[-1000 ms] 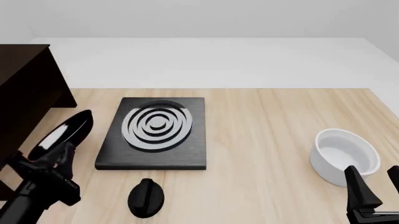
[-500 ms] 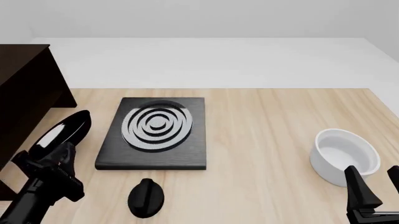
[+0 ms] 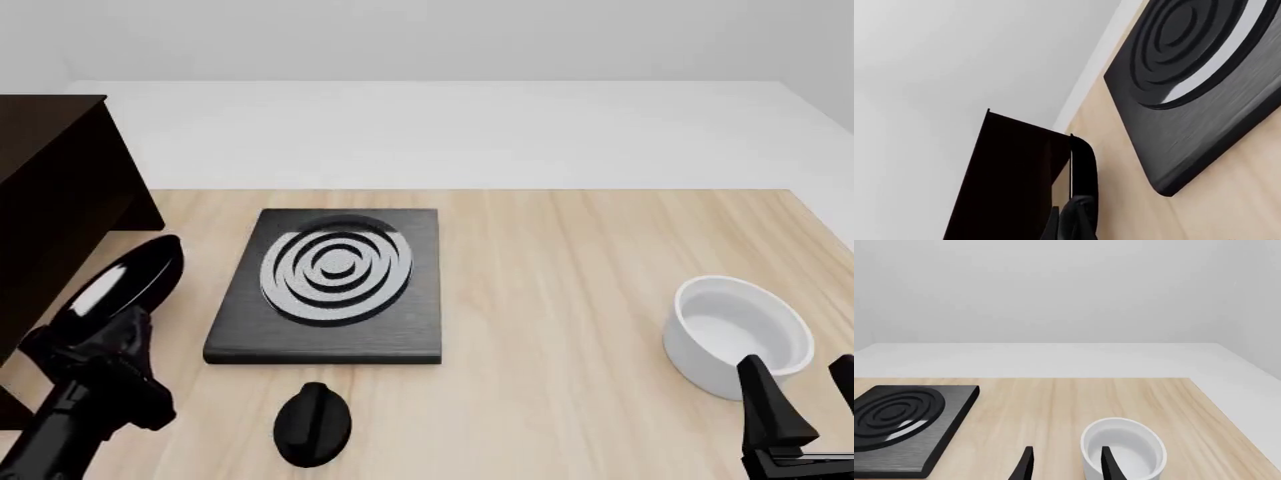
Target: Put the frying pan under the cabinet shelf.
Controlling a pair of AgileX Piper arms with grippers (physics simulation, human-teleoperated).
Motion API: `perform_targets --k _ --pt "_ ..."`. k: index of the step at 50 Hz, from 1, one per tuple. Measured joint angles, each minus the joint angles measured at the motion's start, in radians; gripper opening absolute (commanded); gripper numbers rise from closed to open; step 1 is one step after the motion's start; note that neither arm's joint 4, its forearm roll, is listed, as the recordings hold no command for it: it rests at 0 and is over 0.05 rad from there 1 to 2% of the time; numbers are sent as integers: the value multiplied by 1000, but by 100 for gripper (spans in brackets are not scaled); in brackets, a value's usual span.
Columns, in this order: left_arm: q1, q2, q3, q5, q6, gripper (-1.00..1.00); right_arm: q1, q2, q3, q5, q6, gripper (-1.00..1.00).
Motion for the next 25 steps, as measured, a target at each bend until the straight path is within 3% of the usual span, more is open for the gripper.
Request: perform_targets --k 25 --pt "73 59 -17 -4 12 -100 0 0 0 0 0 100"
